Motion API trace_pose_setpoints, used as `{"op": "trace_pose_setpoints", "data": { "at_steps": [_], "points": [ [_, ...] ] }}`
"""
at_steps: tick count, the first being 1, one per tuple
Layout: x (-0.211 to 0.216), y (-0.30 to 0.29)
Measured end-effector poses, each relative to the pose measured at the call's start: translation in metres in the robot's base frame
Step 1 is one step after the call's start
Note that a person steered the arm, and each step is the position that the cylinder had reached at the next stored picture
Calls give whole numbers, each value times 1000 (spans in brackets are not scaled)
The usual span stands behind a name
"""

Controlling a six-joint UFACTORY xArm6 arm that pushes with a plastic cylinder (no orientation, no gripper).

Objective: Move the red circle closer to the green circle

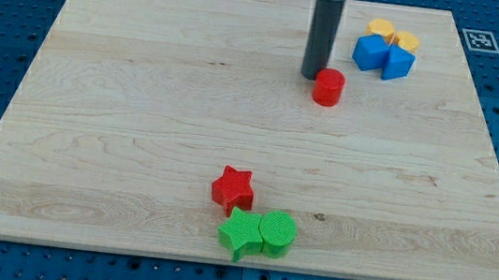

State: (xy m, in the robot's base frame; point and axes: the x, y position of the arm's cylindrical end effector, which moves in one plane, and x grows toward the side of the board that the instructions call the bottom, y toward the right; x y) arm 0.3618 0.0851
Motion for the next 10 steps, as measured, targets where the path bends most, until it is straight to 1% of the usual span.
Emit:
{"op": "trace_pose_setpoints", "data": {
  "at_steps": [1, 2, 3, 4, 5, 6, 7, 10],
  "points": [
    [11, 17],
    [35, 17],
    [50, 26],
    [64, 45],
    [66, 84],
    [71, 100],
    [90, 82],
    [93, 68]
  ]
}}
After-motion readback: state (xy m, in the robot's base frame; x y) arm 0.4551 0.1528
